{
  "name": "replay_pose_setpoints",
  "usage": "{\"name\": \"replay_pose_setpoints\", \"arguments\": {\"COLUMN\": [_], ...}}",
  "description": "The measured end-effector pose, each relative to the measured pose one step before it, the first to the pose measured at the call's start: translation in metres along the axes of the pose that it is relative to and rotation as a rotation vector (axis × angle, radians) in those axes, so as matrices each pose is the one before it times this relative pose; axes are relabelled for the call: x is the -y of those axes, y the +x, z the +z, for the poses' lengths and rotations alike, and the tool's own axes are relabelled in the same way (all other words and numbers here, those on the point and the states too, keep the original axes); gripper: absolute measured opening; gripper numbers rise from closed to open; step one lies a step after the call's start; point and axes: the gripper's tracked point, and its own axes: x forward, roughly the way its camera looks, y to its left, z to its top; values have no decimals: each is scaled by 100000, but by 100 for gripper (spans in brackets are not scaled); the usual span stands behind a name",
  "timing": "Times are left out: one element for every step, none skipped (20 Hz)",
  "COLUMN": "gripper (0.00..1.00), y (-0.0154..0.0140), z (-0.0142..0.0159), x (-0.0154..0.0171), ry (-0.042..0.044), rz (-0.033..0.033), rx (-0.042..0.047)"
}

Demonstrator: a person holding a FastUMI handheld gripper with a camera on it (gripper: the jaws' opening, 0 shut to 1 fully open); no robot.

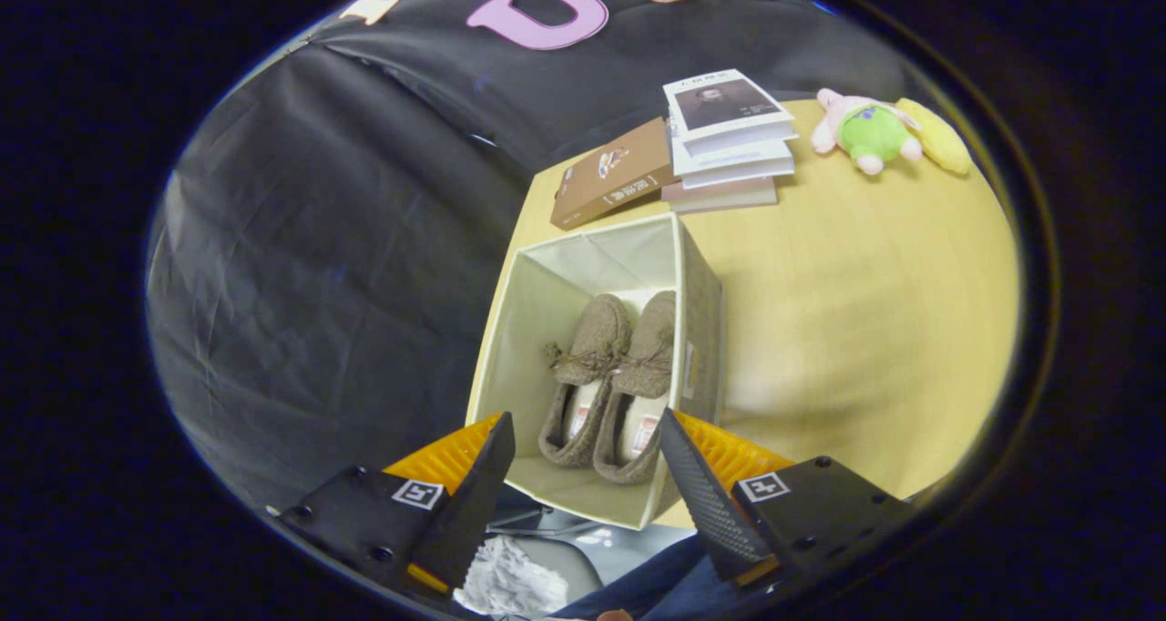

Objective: Open the storage box then place both shoes into the box .Put the left shoe in first, then the right shoe, with the right side of both shoes facing outward in a uniform manner.

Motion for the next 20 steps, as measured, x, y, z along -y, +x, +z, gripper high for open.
{"name": "replay_pose_setpoints", "arguments": {"gripper": [100,100,100,100,100,100,100,100,100,100,100,100,100,100,100,100,100,100,100,100], "y": [-625,-667,-801,-731,-683,-899,-949,-892,-667,-818,-989,-1077,-864,-792,-880,-648,-1008,-816,-607,-669], "z": [386,561,587,465,751,809,994,1020,1211,1234,1087,1285,1357,1465,1591,1556,1434,1083,966,875], "x": [603,539,652,658,760,620,769,689,546,647,893,736,759,739,641,880,1086,978,817,888], "ry": [-1110,-1215,-1367,-1293,-1119,-1410,-1569,-2217,-2680,-2932,-2979,-3119,-3198,-3011,-3242,-2853,-2645,-1622,-837,237], "rz": [-368,-70,451,-1,-248,-544,-1318,-1126,-1082,-1258,-1701,-1752,-1911,-1845,-1229,-2080,-2254,-1950,-2062,-2368], "rx": [2205,2256,2382,2400,2606,3179,3322,4186,4737,4668,4351,4627,4917,4863,5846,5773,5191,4189,3330,2668]}}
